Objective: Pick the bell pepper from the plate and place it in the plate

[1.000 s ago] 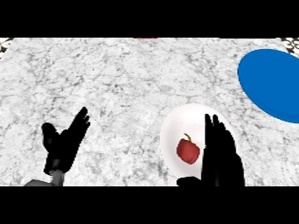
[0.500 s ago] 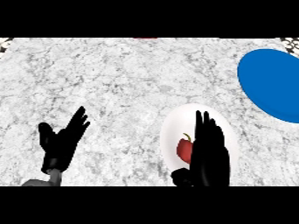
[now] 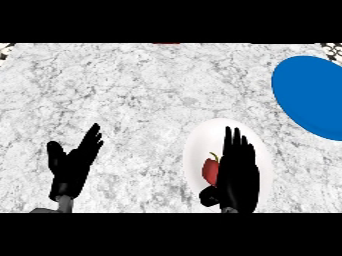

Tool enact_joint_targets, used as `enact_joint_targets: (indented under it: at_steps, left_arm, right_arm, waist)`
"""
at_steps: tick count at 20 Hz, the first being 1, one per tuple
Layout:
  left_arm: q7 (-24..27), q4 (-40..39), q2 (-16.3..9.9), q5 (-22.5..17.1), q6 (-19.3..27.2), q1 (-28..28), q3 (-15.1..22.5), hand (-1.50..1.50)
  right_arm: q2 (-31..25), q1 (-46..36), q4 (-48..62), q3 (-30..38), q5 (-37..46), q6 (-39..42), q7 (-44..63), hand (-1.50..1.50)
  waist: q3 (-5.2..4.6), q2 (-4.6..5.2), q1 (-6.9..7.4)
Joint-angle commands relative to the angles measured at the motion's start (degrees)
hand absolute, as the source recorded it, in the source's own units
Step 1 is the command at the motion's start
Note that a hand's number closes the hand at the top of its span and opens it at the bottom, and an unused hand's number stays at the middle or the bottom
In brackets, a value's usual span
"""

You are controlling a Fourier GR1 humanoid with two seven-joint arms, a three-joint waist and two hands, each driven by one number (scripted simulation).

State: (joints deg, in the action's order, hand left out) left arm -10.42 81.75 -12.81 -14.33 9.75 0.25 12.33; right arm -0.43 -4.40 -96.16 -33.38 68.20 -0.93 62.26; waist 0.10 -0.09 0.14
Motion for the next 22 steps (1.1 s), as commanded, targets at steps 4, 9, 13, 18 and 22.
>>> enact_joint_targets:
  at_steps: [4, 9, 13, 18, 22]
  left_arm:
    - [1.48, -0.68, 2.26, 1.78, -0.93, 1.33, -0.32, 0.0]
    - [-0.23, 0.05, 2.87, 2.72, -0.15, 0.92, -1.07, 0.0]
    - [-3.34, 5.63, 1.56, 2.94, -1.66, 4.18, -0.87, 0.0]
    - [-0.2, -2.01, 4.23, 4.78, -1.47, -0.07, -3.0, 0.0]
    - [-3.09, -0.51, 3.87, 4.11, -1.08, -1.69, -3.5, 0.0]
  right_arm:
    - [0.41, -1.11, 3.9, 0.35, -2.82, -0.84, 4.39, -1.5]
    - [0.42, -0.93, 11.62, -2.49, -2.55, -2.08, 0.42, 1.5]
    - [0.4, -0.24, 12.36, -2.09, 0.19, -2.8, -0.86, 1.5]
    - [-2.4, 0.71, 6.86, 0.88, 2.36, 2.1, -3.43, 1.5]
    - [-5.48, 0.98, 6.44, -2.54, 1.16, -3.79, -14.62, 1.5]
  waist:
    - [-0.1, 0.08, -0.04]
    - [-0.09, 0.07, 0.04]
    - [-0.08, 0.01, 0.17]
    - [-0.1, 0.04, -0.26]
    - [-0.08, 0.06, -0.34]
